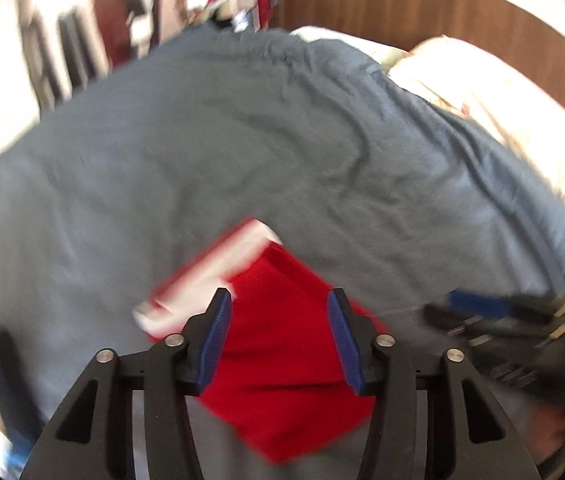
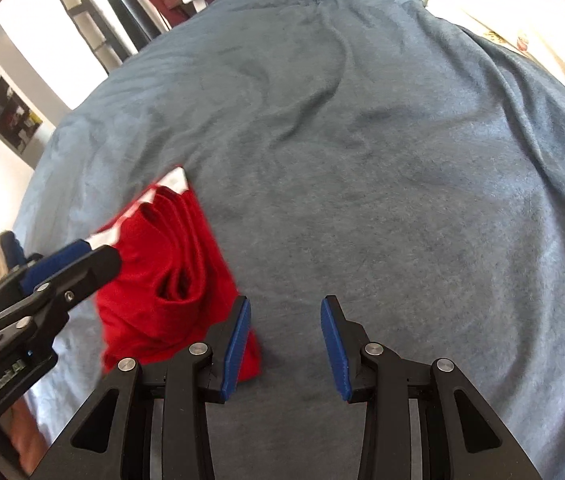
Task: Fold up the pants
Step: 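Press the folded shorts flat with the left tool while the right tool approaches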
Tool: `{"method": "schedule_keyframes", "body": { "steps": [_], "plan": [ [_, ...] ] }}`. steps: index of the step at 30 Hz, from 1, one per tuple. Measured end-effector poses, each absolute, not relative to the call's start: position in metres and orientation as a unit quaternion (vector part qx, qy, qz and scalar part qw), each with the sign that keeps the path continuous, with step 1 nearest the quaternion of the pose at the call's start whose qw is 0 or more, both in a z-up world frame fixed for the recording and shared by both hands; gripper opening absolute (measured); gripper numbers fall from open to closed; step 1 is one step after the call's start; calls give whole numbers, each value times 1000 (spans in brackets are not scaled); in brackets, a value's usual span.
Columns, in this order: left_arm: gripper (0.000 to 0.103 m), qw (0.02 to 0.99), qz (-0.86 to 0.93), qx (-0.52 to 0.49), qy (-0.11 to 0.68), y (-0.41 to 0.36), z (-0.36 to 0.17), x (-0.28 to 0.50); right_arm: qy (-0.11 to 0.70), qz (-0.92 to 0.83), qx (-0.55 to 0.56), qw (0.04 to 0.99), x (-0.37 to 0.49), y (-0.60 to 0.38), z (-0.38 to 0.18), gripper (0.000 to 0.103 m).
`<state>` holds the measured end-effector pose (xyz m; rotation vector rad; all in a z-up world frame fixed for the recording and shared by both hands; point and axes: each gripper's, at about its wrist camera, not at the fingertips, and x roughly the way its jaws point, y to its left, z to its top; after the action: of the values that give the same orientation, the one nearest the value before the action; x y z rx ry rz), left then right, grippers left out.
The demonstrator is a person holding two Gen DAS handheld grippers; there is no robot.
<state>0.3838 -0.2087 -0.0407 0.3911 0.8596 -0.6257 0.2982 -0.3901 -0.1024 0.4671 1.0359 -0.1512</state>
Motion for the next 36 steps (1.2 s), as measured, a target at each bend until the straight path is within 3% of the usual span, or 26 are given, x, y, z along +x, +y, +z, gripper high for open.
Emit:
{"method": "schedule_keyframes", "body": {
  "steps": [8,19,26,29,36],
  "plan": [
    [50,794,-341,331,379,-182,-68,420,465,-35,239,852,311,-354,-88,37],
    [50,752,-390,400,350,-190,-95,424,476,-1,185,860,343,-320,-102,37],
    [50,720,-412,396,394,-198,-110,443,491,1,179,852,343,-318,-114,37],
    [50,714,-418,373,421,-195,-110,452,494,-6,156,855,343,-316,-116,17],
    [56,716,-424,348,431,-188,-106,458,505,-32,150,849,337,-328,-122,12]
  ]
}}
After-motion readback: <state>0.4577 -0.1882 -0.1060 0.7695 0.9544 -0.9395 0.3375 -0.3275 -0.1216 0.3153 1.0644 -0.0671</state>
